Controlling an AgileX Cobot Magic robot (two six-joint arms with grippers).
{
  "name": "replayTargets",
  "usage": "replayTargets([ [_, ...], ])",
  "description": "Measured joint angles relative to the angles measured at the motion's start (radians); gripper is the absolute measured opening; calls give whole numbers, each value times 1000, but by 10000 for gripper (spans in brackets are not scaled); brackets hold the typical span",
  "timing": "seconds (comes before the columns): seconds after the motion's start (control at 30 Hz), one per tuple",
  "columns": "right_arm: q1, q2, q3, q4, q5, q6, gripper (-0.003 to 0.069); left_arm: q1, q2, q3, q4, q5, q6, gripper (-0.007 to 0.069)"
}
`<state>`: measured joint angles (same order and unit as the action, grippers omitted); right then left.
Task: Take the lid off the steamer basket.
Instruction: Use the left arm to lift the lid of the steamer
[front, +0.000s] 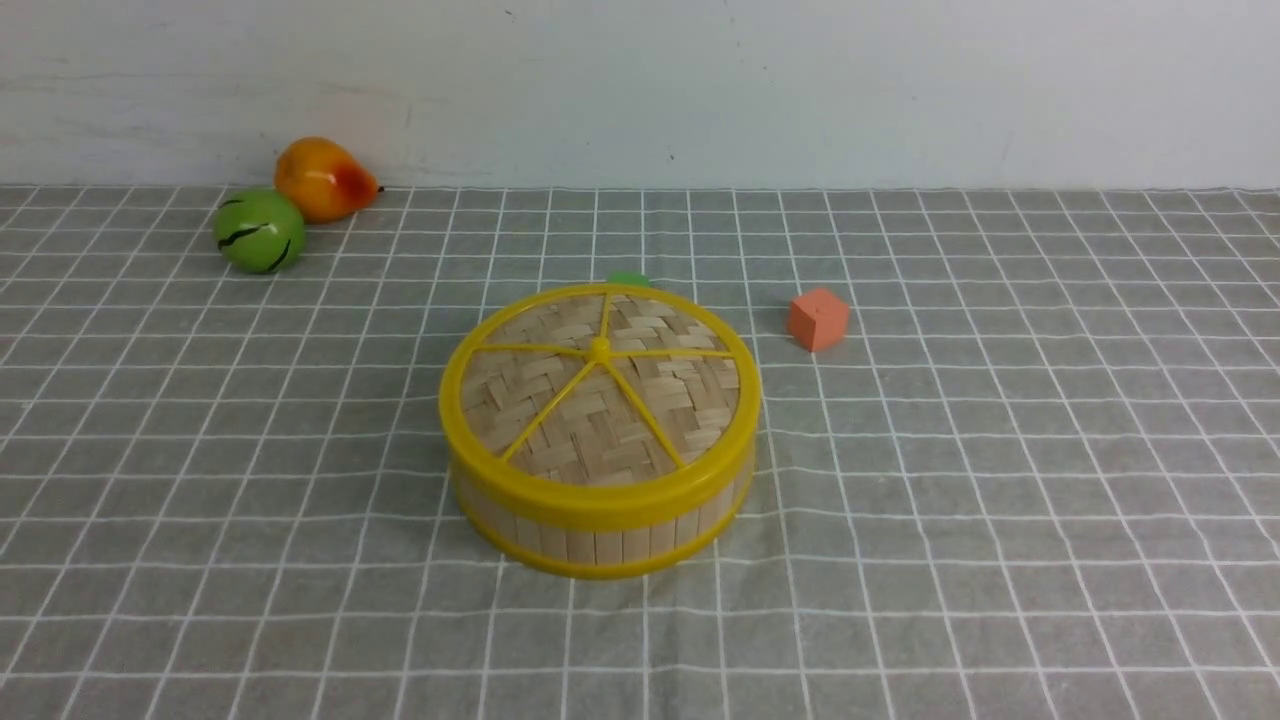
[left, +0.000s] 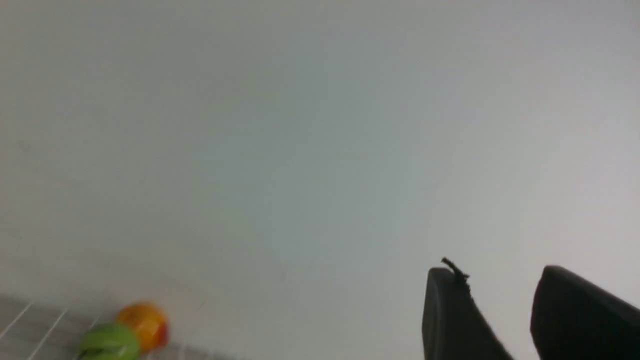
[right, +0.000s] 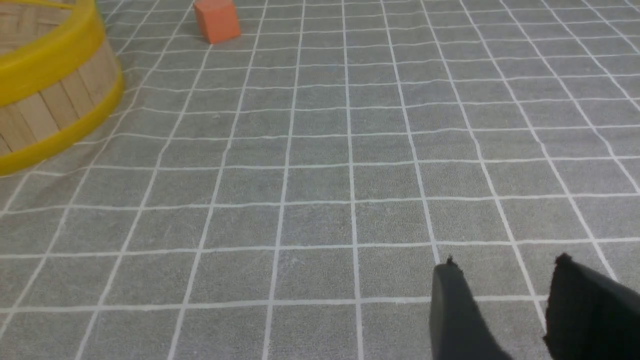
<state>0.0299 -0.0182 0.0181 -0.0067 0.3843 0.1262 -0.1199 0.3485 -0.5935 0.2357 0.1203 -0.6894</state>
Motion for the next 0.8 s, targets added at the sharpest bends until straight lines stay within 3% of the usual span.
replayTargets([
  [0.03,0,0,0,0,0,0,241,0,110,-47,11,66,2,239],
  [0.23,0,0,0,0,0,0,241,0,388,-80,-4,55,-42,239],
  [0.33,0,0,0,-1,0,0,241,-25,569,-145,-14,137,-28,239],
  [0.53,0,0,0,-1,0,0,241,-176,807,-389,-97,406,198,214],
  [0.57,0,0,0,-1,0,0,241,-229,886,-477,-165,474,287,169],
  [0.6,0,0,0,-1,0,0,241,-229,886,-488,-174,482,287,163],
  [0.73,0,0,0,0,0,0,241,-311,1082,-748,-328,638,468,1],
  [0.8,0,0,0,0,0,0,241,-324,1143,-830,-343,691,497,-13],
])
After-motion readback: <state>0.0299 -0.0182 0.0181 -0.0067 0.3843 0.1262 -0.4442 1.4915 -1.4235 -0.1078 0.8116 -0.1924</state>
